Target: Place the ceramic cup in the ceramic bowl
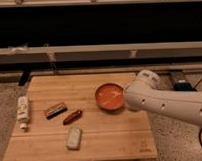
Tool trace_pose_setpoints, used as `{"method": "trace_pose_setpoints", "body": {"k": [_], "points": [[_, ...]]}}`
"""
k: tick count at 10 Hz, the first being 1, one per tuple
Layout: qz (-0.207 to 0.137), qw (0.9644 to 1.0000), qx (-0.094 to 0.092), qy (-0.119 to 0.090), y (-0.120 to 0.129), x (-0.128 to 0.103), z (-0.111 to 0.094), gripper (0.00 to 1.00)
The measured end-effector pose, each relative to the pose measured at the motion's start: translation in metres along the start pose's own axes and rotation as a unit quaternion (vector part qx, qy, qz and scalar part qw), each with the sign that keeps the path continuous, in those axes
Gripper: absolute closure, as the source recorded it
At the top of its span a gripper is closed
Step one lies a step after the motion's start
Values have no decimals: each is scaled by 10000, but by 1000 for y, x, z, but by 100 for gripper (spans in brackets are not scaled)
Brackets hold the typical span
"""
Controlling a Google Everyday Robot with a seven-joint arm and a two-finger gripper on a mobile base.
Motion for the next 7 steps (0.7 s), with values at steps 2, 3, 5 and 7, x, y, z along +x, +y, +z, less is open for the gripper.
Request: {"method": "trace_pose_setpoints", "body": {"k": [2,3,5,7], "points": [[-185,9994,-44,296,29,22,10,100],[-261,9989,-37,396,38,34,20,100],[-439,9973,41,587,51,52,54,100],[-678,9947,192,746,55,80,86,98]]}}
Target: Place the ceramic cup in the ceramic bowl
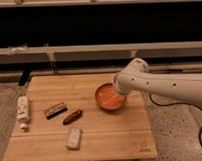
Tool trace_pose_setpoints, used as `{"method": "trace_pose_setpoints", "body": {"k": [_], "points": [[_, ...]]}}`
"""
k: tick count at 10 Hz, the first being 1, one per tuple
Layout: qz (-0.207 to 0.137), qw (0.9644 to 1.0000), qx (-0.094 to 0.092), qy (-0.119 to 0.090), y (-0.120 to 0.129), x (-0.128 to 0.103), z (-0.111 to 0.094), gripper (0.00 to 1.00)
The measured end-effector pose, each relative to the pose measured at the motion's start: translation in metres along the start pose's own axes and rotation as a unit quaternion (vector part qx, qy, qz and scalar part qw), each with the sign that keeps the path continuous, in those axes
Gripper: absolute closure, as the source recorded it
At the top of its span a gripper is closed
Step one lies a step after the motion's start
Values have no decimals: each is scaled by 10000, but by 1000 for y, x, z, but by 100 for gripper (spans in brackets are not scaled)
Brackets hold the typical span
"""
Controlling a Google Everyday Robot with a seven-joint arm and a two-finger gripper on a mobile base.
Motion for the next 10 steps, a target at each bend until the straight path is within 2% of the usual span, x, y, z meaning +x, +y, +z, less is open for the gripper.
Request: {"method": "trace_pose_setpoints", "body": {"k": [1,3,4,6,8,10], "points": [[-74,9999,97,8,1,4,16,91],[-266,9992,283,45,-1,19,43,71],[-324,9988,364,26,-3,21,48,63],[-469,9976,499,-37,-2,26,51,40],[-552,9967,580,-107,-4,29,53,23],[-588,9959,654,-202,-6,24,57,20]]}}
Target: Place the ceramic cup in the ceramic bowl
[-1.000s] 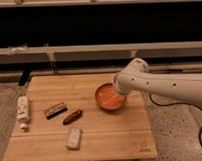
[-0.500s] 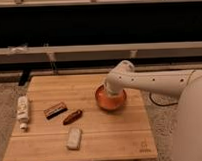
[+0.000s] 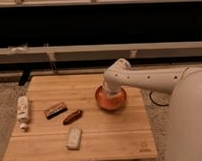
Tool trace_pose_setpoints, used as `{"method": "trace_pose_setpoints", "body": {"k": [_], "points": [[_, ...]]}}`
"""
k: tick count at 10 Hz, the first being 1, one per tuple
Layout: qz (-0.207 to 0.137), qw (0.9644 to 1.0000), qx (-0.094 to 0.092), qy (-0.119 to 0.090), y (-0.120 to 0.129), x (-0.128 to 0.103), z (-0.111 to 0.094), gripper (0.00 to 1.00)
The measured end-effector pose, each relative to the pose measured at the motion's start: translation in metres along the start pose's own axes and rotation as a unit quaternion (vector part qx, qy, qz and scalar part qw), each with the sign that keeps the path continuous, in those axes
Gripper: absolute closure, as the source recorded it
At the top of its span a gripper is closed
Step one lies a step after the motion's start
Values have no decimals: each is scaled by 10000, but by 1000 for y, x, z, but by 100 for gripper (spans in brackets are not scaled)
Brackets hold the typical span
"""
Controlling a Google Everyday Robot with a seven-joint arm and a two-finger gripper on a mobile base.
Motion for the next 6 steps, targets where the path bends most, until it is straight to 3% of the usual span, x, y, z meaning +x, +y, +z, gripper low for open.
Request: {"method": "trace_pose_setpoints", "body": {"k": [4,6], "points": [[-63,9999,128,-95,-8,1,11,20],[-73,9998,94,-138,-13,2,5,20]]}}
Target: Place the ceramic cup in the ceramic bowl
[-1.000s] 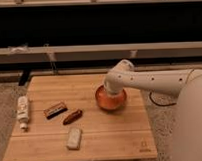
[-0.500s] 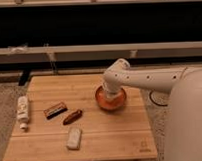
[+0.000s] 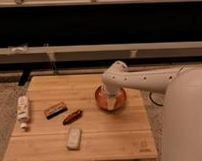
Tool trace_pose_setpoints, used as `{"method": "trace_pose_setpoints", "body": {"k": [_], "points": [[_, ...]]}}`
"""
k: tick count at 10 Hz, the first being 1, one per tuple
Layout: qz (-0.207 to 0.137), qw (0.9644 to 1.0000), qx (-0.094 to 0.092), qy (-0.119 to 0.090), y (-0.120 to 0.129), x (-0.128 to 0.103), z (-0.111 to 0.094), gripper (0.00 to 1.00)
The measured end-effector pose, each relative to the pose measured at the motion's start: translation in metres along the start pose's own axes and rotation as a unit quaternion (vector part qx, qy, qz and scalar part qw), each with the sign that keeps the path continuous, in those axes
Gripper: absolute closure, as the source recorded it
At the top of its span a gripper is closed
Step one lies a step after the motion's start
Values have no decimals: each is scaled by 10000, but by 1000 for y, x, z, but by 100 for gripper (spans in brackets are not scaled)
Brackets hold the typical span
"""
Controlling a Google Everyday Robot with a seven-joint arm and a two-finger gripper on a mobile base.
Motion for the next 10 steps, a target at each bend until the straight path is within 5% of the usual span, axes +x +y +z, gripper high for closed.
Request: {"method": "trace_pose_setpoints", "body": {"k": [2,7,10], "points": [[-21,9999,-107,-10,0,0,-19,20],[-208,9989,-415,-2,-3,-16,-106,20],[-257,9988,-421,26,-3,-14,-111,20]]}}
